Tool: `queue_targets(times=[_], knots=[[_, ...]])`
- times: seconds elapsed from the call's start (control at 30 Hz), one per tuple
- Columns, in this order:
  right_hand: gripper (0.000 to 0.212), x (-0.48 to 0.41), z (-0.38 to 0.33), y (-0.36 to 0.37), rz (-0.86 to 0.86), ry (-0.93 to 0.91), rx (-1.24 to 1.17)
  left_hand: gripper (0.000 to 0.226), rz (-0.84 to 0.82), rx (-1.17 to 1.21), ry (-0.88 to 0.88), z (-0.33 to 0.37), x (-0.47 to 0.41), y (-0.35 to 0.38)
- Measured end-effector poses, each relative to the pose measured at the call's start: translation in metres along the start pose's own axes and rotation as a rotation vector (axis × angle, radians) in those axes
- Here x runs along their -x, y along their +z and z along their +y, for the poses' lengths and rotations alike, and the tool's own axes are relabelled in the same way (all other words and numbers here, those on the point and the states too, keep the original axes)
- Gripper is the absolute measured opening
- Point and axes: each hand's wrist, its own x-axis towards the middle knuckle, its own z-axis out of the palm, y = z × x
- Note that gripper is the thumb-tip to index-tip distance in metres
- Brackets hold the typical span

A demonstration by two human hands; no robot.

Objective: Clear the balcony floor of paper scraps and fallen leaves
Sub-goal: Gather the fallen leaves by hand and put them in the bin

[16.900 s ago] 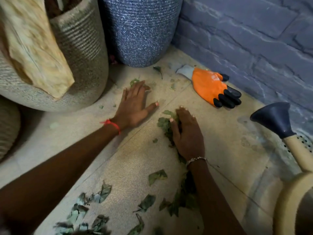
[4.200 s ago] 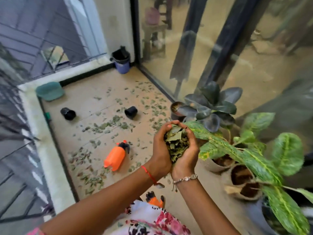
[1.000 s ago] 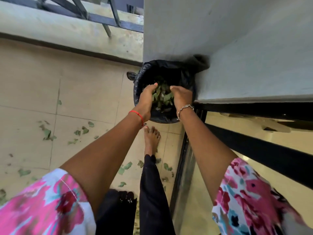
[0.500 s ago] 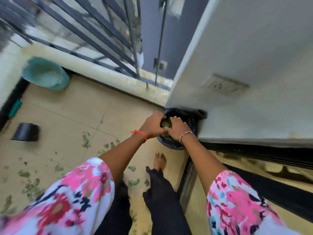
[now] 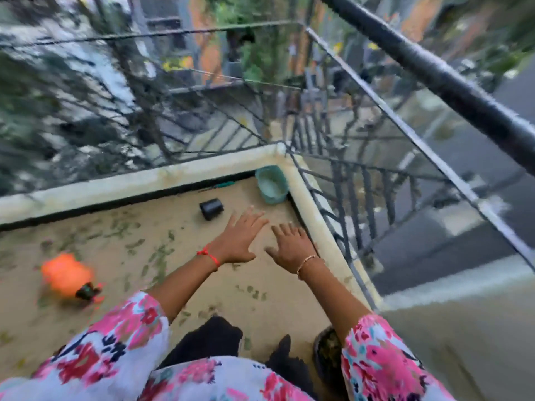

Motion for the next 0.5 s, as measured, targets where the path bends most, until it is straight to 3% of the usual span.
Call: queue_targets(times=[0.2,0.5], knots=[[0.083,-0.053,-0.098,-0.010,-0.089,-0.315,0.159,0.096,0.029,0.106,-0.363,-0.083,0.086,0.006],[0.084,-0.110,-0.275,0.039,-0.242,-0.597,0.307,0.096,-0.010,0.270,-0.760,-0.196,0.228,0.060]])
